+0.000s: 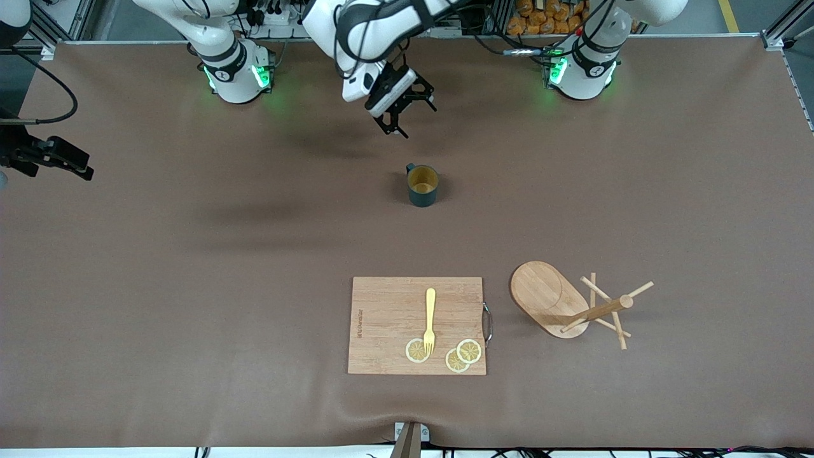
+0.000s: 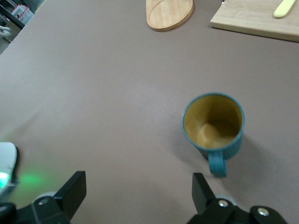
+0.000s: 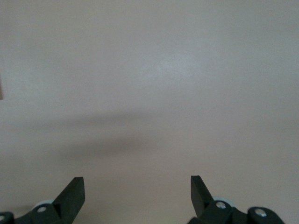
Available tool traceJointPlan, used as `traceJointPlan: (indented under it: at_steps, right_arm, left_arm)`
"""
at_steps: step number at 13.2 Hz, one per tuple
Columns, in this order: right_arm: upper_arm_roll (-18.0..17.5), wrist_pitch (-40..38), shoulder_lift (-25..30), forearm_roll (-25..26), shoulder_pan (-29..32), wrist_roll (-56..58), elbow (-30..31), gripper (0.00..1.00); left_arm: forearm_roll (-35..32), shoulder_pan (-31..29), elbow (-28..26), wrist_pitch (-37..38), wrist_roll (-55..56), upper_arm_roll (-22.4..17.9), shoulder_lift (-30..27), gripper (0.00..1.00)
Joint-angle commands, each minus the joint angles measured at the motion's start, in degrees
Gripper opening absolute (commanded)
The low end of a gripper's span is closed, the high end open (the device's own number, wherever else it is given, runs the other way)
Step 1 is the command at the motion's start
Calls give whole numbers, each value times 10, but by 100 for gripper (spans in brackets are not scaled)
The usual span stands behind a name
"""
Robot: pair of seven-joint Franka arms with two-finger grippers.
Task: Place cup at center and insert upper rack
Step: 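Move the left gripper over the teal mug at the center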
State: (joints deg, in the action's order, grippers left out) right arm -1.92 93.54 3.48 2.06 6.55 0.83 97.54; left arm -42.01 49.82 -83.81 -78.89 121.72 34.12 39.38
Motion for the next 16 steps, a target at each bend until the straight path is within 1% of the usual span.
traceJointPlan:
  at_steps: [1, 2, 5, 6, 7, 9, 11, 12, 14, 16]
  right_arm:
    - [-9, 0, 18, -22, 12, 3, 16, 100]
    - [-9, 0, 16, -34, 13, 3, 17, 100]
    - [-9, -6, 14, -36, 11, 3, 16, 100]
    - [-9, -6, 14, -36, 11, 2, 16, 100]
    - [-9, -6, 14, -36, 11, 2, 15, 100]
    - [-9, -6, 12, -36, 11, 3, 13, 100]
    - [-9, -2, 10, -36, 12, 3, 13, 100]
    - [-9, -4, 7, -36, 14, 3, 13, 100]
    - [-8, -6, 7, -36, 13, 3, 8, 100]
    - [-8, -6, 6, -36, 11, 4, -1, 100]
  left_arm:
    - [-53, 41, 1, 6, 96, -3, 26, 100]
    - [-85, 48, -11, 4, 126, -2, 32, 100]
    - [-126, 60, -45, -41, 202, -3, 36, 100]
    - [-157, 61, -63, -54, 233, -3, 41, 100]
    - [-183, 61, -70, -58, 250, -2, 52, 100]
    - [-201, 61, -68, -59, 245, -3, 71, 100]
    - [-247, 61, -67, -59, 244, -3, 104, 100]
    - [-257, 60, -65, -59, 228, -4, 112, 100]
    - [-251, 62, -47, -58, 134, -5, 114, 100]
    - [-250, 64, -46, -55, 122, -5, 114, 100]
